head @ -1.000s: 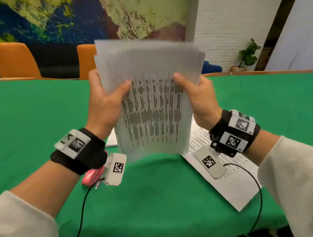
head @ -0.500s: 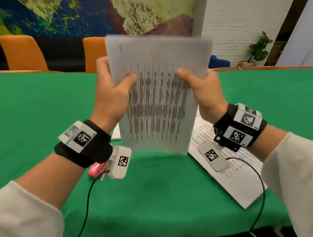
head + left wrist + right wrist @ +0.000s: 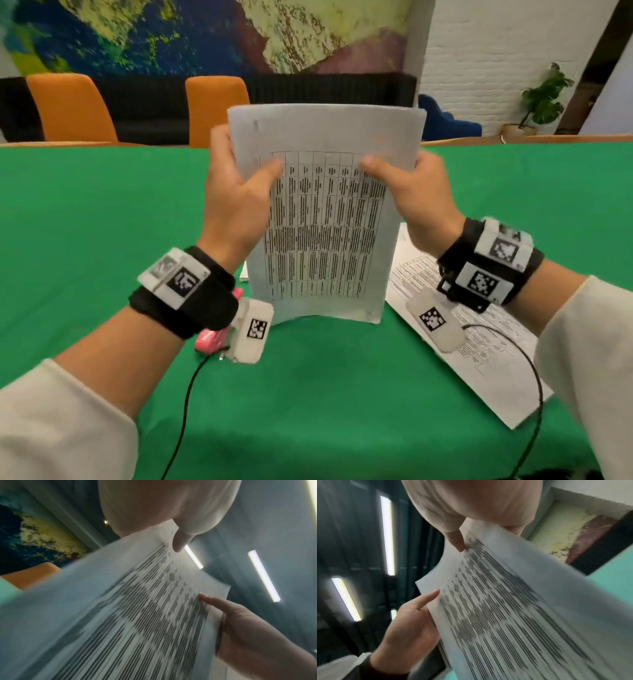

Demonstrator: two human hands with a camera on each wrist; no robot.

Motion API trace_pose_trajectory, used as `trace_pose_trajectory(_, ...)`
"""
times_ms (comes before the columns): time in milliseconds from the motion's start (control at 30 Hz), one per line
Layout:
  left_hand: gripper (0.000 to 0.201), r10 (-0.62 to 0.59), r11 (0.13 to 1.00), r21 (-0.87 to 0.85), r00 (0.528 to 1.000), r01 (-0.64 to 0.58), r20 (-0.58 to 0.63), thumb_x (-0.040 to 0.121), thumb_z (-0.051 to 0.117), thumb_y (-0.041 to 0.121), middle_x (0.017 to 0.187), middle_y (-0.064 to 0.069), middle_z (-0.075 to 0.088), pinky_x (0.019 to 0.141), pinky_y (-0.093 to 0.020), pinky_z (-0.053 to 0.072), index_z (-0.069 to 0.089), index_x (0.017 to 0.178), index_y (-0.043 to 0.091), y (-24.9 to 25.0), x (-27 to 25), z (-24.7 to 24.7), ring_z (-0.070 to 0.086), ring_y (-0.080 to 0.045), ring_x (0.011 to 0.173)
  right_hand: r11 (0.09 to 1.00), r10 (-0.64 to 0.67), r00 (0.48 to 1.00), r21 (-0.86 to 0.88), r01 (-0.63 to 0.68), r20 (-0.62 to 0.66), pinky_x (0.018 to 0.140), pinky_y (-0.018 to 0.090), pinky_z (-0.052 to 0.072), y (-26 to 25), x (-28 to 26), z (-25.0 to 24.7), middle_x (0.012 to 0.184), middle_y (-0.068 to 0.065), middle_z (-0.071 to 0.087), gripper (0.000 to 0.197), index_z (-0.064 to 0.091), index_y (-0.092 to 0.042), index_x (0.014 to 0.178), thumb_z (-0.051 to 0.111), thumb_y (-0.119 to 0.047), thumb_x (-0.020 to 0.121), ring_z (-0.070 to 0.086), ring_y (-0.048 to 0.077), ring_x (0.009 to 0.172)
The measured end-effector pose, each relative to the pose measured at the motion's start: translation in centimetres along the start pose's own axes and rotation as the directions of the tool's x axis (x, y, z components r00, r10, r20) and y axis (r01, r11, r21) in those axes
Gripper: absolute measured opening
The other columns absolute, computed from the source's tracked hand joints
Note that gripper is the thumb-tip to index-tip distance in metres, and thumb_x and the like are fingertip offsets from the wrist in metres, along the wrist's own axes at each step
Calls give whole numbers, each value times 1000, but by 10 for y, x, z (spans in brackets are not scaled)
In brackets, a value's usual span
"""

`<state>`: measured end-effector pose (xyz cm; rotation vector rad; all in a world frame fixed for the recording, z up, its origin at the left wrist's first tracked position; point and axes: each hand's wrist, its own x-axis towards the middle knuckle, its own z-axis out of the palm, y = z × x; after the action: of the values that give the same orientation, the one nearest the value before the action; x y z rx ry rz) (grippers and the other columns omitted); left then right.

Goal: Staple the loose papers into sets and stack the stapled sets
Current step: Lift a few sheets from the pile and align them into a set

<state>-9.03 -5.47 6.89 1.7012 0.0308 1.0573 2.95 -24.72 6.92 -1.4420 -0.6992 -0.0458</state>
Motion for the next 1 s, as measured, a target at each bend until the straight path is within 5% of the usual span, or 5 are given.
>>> trace_pose_trajectory(133, 32, -49, 999, -4, 999, 49, 23, 93, 64, 14, 120, -2, 73, 95, -49, 60, 56, 123, 24, -10, -15, 0, 72, -19, 111, 999, 43, 997, -33, -41, 67, 92, 52, 61, 13, -11, 2, 108, 5, 80, 14, 75, -21, 108, 69, -13, 98, 77, 24, 99)
trace_pose_trajectory(400, 33, 49, 994, -102, 999, -50, -13, 96, 63, 1, 120, -6, 73, 90, -34, 60, 55, 128, 5, 30, 18, 3, 73, -16, 108, 993, -88, 996, 75, 88, -5, 87, 32, 61, -24, 16, -1, 107, 1, 79, 21, 68, -7, 118, 71, -10, 97, 75, 16, 104)
trace_pose_trajectory(567, 36, -161, 984, -75, 987, 162, 20, 96, 68, 11, 121, -5, 75, 99, -50, 59, 60, 131, 7, -21, -33, -3, 73, -22, 111, 989, 111, 989, 88, -120, 94, 100, 56, 57, 27, -16, -7, 115, 9, 78, 29, 71, -11, 121, 75, -12, 92, 75, 28, 108)
trace_pose_trajectory(767, 33, -57, 992, -110, 998, 56, -2, 98, 63, 0, 119, -5, 75, 90, -32, 60, 61, 131, 0, 14, 12, 1, 74, -17, 108, 991, -30, 999, 131, 26, 23, 97, 53, 59, -12, 15, -4, 116, 11, 77, 28, 69, -5, 122, 72, -7, 95, 74, 29, 109)
trace_pose_trajectory(1000, 35, -77, 992, -100, 997, 78, 19, 97, 63, 1, 121, -5, 75, 93, -36, 61, 61, 131, 1, 6, 13, -1, 73, -18, 110, 992, -31, 999, 123, 29, 16, 95, 46, 60, -6, 19, -7, 116, 10, 77, 32, 69, -6, 123, 77, -9, 91, 74, 27, 109)
